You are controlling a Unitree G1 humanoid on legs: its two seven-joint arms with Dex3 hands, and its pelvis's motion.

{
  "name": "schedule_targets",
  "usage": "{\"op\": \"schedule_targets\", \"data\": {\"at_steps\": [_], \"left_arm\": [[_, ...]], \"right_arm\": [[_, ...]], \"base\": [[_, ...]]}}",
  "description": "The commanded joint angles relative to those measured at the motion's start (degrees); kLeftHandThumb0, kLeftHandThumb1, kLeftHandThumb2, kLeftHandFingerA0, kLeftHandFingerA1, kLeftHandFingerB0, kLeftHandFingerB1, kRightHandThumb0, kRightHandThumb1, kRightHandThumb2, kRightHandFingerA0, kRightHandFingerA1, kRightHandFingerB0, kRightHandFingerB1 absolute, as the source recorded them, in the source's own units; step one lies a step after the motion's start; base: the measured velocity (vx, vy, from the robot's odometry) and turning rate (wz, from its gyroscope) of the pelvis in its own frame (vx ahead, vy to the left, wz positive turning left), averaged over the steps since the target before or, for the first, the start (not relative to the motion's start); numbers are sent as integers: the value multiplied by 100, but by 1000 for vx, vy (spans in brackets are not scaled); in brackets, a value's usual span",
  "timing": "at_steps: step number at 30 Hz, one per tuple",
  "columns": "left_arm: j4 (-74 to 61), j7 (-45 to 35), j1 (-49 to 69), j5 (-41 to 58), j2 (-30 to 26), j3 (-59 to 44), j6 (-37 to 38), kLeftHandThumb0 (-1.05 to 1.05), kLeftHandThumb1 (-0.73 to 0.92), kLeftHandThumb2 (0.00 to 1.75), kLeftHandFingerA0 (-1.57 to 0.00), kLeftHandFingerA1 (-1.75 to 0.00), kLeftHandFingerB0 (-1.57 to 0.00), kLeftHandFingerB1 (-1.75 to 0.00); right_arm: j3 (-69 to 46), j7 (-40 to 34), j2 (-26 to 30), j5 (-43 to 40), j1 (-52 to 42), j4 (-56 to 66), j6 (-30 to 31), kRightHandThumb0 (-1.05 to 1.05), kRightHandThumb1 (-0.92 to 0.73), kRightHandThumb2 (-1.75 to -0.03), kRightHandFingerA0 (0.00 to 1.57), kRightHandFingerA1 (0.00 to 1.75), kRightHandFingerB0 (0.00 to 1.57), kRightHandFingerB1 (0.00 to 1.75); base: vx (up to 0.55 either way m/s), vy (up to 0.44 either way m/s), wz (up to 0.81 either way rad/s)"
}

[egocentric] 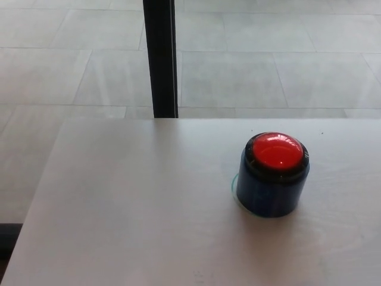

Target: The robot uses its right hand to press the red button kept in the middle of the desk

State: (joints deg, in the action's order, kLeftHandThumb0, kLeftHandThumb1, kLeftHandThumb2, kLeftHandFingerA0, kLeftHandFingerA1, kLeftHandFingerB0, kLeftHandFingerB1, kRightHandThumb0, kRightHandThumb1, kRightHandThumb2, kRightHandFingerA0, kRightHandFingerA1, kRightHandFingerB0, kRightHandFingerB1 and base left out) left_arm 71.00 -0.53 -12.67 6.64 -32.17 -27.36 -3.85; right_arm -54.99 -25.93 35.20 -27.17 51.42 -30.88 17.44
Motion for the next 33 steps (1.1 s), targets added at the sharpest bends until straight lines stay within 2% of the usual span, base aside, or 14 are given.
{"op": "schedule_targets", "data": {"at_steps": [1, 2, 4, 5, 6, 7, 8, 10, 15, 17, 24, 28, 30, 33], "left_arm": [[62, -36, 8, 154, -150, -30, -50, -76, 92, 130, -54, -98, -26, -77], [32, -47, 14, 151, -162, -8, -99, -76, 92, 129, -54, -98, -28, -78], [-14, -15, 13, 181, -149, -20, -143, -75, 92, 129, -53, -97, -27, -77], [7, -21, 20, 169, -148, -8, -88, -75, 92, 127, -57, -100, -32, -80], [28, -32, 14, 159, -151, 4, -76, -74, 92, 120, -45, -120, -23, -88], [47, -45, 0, 152, -158, 14, -94, -74, 92, 120, -45, -120, -23, -88], [53, -32, -12, 157, -159, 9, -118, -75, 92, 130, -53, -97, -25, -75], [79, -36, 0, 169, -156, -7, -95, -76, 92, 130, -52, -96, -27, -75], [64, -29, 11, 166, -147, 0, -89, -77, 92, 130, -54, -99, -25, -77], [58, -31, 15, 114, -153, 54, -72, -77, 92, 132, -54, -97, -27, -77], [75, -64, 58, 158, -149, 46, -18, -75, 92, 130, -55, -98, -31, -79], [95, -46, 36, 162, -144, 59, -27, -76, 92, 127, -55, -99, -37, -82], [120, -65, 30, 161, -151, 67, -6, -77, 92, 128, -57, -100, -31, -79], [49, -34, 35, 183, -146, 71, -71, -76, 92, 129, -55, -99, -29, -78]], "right_arm": [[436, -76, -215, -404, 615, 527, 385, -20, -32, -118, 147, 145, 119, 121], [779, 382, -299, -393, 812, 542, 240, -11, -32, -153, 126, 172, 117, 140], [999, 434, -337, -341, 911, 528, 200, -9, -39, -143, 119, 175, 113, 140], [1349, 869, -413, -296, 1063, 373, 165, -7, -57, -135, 100, 175, 84, 154], [1594, 1128, -454, -251, 1143, 263, 129, -3, -57, -134, 97, 175, 84, 154], [1731, 1240, -469, -207, 1167, 197, 98, -3, -57, -134, 97, 175, 84, 154], [1923, 1438, -535, -164, 1195, 129, 54, -10, -53, -134, 90, 175, 70, 163], [2128, 1661, -691, -166, 1272, 1, -99, -9, -41, -146, 94, 175, 77, 162], [3014, 1697, -1545, 152, 1384, -91, -158, -8, -41, -141, 101, 175, 87, 149], [3152, 1716, -1655, 179, 1334, -116, -225, -12, -45, -137, 97, 175, 78, 151], [4368, 1926, -2429, 803, 691, -166, -488, -10, -44, -142, 99, 175, 82, 153], [4680, 1989, -2715, 896, 443, -186, -439, -16, -52, -123, 101, 175, 82, 145], [4782, 2009, -2840, 937, 349, -151, -365, -19, -52, -123, 93, 175, 72, 153], [4833, 2008, -3042, 951, 270, -220, -306, -18, -53, -122, 94, 175, 75, 159]], "base": [[0, 0, 0], [0, 0, 0], [0, 0, 0], [0, 0, 0], [0, 0, 0], [0, 0, 0], [0, 0, 0], [0, 0, 0], [0, 0, 0], [0, 0, 0], [0, 0, 2], [0, 0, 2], [0, 0, 0], [0, 0, 0]]}}
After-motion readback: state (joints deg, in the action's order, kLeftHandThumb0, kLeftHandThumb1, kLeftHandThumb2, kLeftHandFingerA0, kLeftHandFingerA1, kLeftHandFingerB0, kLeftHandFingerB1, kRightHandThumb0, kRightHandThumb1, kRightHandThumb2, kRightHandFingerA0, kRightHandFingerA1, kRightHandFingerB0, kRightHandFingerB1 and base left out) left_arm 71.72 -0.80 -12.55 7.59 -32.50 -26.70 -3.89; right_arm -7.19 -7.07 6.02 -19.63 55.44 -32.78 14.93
